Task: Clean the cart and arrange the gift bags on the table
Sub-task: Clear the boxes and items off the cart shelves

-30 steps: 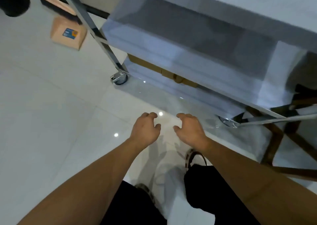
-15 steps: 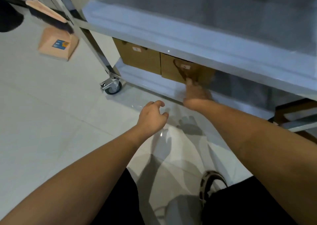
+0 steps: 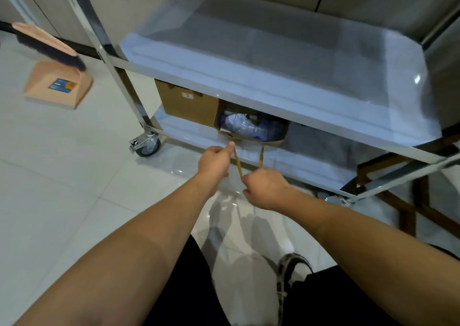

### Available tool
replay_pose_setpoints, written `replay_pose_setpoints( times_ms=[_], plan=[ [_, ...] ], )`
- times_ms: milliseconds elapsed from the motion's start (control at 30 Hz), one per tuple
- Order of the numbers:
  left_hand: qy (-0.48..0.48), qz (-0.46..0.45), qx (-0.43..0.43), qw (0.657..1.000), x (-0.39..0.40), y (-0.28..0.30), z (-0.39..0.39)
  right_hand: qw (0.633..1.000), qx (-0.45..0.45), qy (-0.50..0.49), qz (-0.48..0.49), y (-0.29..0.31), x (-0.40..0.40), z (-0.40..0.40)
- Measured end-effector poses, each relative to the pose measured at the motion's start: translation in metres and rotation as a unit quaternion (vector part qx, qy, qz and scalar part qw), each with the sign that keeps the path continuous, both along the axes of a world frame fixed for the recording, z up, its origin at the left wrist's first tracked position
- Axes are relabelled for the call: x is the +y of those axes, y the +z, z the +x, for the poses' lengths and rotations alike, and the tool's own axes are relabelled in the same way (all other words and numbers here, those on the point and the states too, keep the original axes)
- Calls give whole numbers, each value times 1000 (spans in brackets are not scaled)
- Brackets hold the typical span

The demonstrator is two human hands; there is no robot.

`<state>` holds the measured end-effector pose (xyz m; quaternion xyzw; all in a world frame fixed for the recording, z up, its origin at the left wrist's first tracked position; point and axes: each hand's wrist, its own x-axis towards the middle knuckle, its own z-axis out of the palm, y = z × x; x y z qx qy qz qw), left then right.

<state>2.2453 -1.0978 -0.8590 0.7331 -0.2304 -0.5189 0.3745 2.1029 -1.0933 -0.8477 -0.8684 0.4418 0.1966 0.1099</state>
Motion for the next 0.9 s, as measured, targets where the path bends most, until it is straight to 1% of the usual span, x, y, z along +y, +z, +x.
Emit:
replay_pose_setpoints(
  times_ms=[33, 100, 167, 300, 367, 433, 533, 633, 733, 800, 900],
  plan=[
    [29, -6, 75, 997, -2, 1, 0, 1000, -4, 12, 0, 3, 6, 1],
    [72, -15, 202, 977, -5, 3, 0, 999, -32, 27, -5, 7, 18, 3],
    [102, -8, 263, 959, -6, -1, -1, 996, -76, 24, -30, 10, 26, 3],
    [159, 1, 270, 950, -4, -16, -4, 985, -135, -20, -106, 12, 24, -6],
    [169, 9, 269, 948, -1, -18, -6, 986, -118, -45, -107, 14, 18, -4],
    [172, 15, 275, 946, 0, -19, -7, 989, -97, -65, -88, 12, 12, 1],
    [178, 18, 294, 939, 3, -17, -8, 993, -71, -91, -29, 4, 0, 8],
    [179, 16, 295, 938, 4, -19, -11, 989, -34, -141, 19, -5, -10, 16],
    [182, 22, 276, 944, 0, -19, -12, 982, -18, -187, 21, -13, -19, 17],
    [188, 27, 265, 945, -3, -17, -11, 983, -10, -186, -7, -16, -21, 9],
    [207, 45, 260, 942, -4, -16, -13, 990, 8, -140, -24, -9, -13, -8]
  ],
)
